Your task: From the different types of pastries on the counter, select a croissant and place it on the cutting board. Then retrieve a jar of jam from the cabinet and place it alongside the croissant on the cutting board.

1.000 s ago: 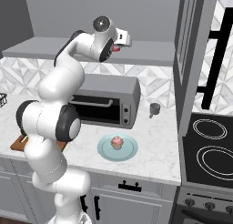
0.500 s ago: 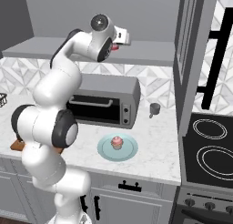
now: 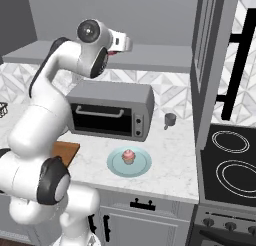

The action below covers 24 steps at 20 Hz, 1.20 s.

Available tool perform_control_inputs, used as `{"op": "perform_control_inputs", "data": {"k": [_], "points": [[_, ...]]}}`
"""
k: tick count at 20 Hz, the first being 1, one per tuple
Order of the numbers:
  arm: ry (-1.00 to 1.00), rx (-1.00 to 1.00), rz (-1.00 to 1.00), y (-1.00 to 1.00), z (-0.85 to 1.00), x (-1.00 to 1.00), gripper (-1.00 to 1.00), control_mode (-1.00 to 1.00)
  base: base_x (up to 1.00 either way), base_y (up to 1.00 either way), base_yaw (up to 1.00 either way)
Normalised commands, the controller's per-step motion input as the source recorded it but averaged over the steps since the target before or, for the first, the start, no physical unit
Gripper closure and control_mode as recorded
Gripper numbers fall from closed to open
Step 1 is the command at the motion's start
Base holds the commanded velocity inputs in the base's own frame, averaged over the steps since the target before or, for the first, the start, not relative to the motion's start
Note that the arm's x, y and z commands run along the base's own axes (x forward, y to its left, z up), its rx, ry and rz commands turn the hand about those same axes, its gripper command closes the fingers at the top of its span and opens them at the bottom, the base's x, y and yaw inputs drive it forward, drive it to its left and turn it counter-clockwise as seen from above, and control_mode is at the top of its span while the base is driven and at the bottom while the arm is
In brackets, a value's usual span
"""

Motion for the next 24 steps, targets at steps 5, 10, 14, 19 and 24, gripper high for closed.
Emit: {"op": "perform_control_inputs", "data": {"k": [5, 10, 14, 19, 24], "points": [[-0.03, 0.0, 0.0, 0.74, 0.0, -1.0, 1.0, -1.0, 0.0, 0.0, 0.0], [-0.02, 0.01, 0.0, 0.5, 0.0, -1.0, 1.0, -1.0, 0.0, 0.0, 0.0], [0.0, 0.06, 0.0, 0.19, 0.06, -1.0, 1.0, -1.0, 0.0, 0.0, 0.0], [0.0, 0.13, 0.02, 0.0, 0.01, -1.0, 1.0, -1.0, 0.0, 0.0, 0.0], [0.0, 0.2, 0.1, 0.0, -0.32, -1.0, 1.0, -1.0, 0.0, 0.0, 0.0]]}}
